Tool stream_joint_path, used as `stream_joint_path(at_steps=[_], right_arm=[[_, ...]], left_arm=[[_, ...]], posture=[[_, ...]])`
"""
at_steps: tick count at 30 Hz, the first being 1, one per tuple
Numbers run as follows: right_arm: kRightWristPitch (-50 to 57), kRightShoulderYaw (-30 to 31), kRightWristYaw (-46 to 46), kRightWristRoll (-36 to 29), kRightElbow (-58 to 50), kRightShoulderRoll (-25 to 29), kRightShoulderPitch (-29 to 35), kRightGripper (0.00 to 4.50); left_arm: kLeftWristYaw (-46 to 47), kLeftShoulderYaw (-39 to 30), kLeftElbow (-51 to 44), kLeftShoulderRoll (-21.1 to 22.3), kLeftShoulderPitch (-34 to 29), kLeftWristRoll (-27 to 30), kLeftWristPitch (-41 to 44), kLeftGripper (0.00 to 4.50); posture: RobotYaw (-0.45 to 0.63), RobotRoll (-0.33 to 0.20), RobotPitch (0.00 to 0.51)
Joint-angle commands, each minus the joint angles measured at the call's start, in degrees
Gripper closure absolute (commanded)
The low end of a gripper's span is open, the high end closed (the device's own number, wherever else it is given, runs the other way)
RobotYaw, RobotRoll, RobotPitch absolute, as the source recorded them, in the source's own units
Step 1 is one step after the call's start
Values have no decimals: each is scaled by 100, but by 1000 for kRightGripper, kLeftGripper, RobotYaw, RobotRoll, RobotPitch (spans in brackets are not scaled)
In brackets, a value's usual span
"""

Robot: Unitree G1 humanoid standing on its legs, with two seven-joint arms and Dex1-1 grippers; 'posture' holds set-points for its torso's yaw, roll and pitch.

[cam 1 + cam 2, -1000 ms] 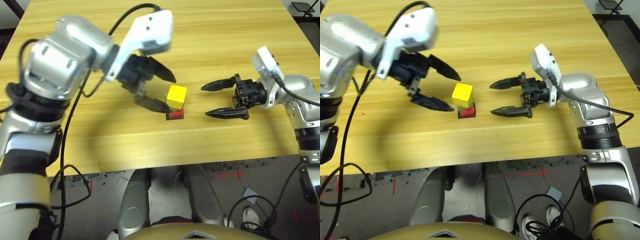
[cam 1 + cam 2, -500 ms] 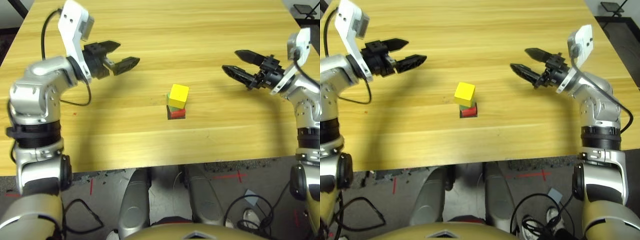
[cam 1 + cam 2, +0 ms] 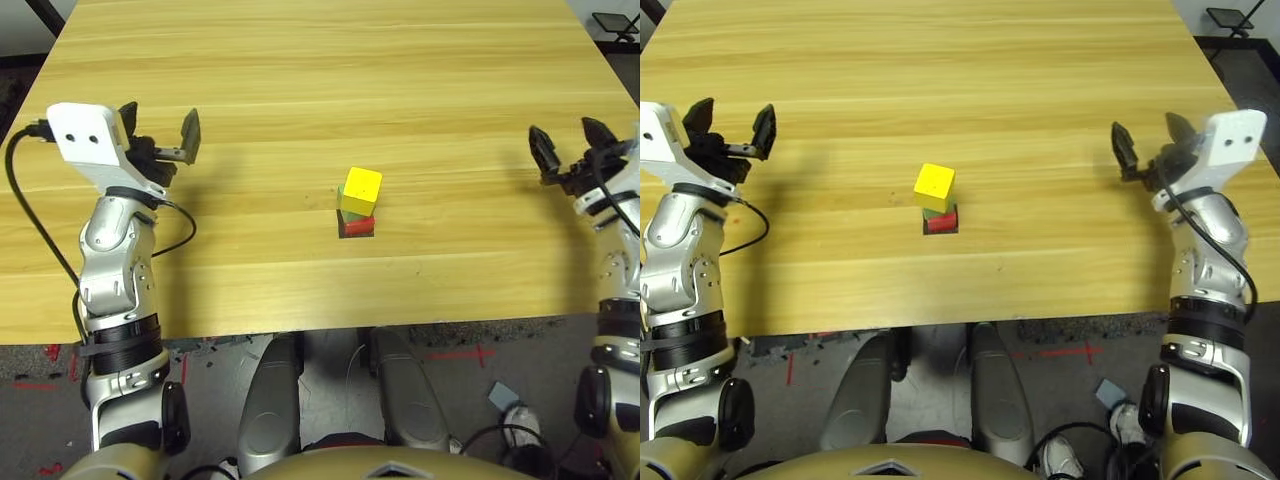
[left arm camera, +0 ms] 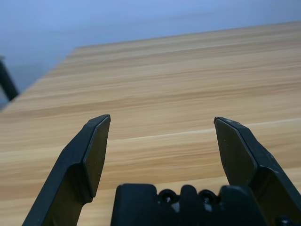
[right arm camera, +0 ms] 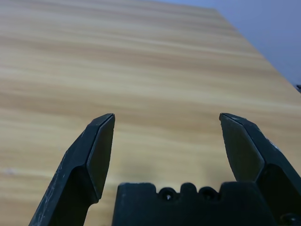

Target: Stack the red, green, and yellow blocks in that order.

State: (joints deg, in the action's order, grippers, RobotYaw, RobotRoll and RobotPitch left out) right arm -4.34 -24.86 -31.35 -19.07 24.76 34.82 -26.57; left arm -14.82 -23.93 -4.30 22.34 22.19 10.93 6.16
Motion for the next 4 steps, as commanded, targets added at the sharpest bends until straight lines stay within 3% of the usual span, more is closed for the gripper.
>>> stream_joint_path(at_steps=[1,4], right_arm=[[-214,-171,-55,-84,248,124,60,0],[-268,-162,-62,-103,398,145,2,0]], left_arm=[[61,-140,242,101,-277,-10,-304,9],[111,-171,351,89,-435,38,-421,9]], posture=[[21,-64,319],[34,-67,310]])
